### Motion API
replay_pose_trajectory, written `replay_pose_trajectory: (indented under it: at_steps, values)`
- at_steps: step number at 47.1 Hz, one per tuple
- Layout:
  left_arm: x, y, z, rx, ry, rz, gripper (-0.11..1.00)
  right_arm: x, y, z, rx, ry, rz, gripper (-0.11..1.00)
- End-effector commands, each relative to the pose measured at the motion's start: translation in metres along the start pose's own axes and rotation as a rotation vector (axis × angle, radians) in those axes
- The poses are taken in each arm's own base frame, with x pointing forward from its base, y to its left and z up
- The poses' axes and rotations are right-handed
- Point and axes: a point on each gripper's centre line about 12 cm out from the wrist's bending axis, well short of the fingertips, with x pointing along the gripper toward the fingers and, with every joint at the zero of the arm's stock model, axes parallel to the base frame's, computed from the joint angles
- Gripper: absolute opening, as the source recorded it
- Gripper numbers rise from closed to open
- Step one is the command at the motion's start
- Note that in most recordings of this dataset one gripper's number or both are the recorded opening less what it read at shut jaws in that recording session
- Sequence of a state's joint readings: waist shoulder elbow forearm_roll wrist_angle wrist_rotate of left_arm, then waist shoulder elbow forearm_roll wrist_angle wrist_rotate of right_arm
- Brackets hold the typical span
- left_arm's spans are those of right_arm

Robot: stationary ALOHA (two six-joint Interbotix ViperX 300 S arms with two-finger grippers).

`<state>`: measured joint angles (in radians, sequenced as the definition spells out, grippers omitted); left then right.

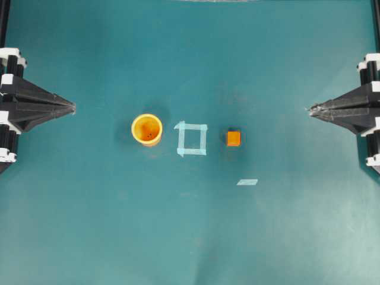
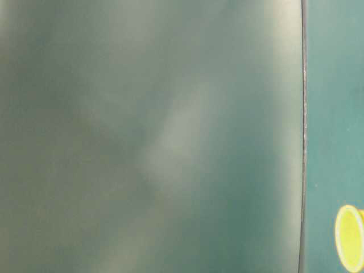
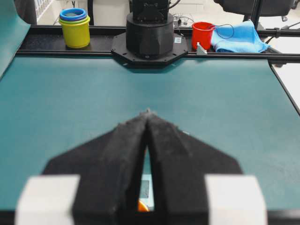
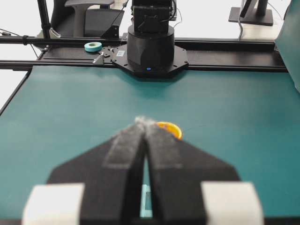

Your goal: Move the cup backward with left arm.

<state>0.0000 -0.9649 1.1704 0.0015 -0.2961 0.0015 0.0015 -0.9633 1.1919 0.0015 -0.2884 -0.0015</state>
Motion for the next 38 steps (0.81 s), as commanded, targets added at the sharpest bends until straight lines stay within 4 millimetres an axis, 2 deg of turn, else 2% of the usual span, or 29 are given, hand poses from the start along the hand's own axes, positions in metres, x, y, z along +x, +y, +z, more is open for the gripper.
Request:
replay_pose_trajectory:
  at_steps: [1,4,7,38]
  values:
    - [0.0016,-0.0028,-0.0001,-0.010,0.023,-0.014,-0.01,0.0041,0.0003,0.0167,0.003,-0.044,0.002,-0.01]
    - [0.0014,-0.0043,-0.0002,-0.011,0.029,-0.022,0.03,0.0055,0.0004,0.0174,-0.004,-0.044,0.002,0.00]
    - [0.0009,-0.0052,0.0001,-0.011,0.029,-0.026,0.00,0.0056,0.0004,0.0184,-0.009,-0.049,0.002,0.00]
    - [0.0010,-0.0056,-0.0049,-0.008,0.074,-0.028,0.00,0.0058,0.0006,0.0191,-0.009,-0.048,0.004,0.00]
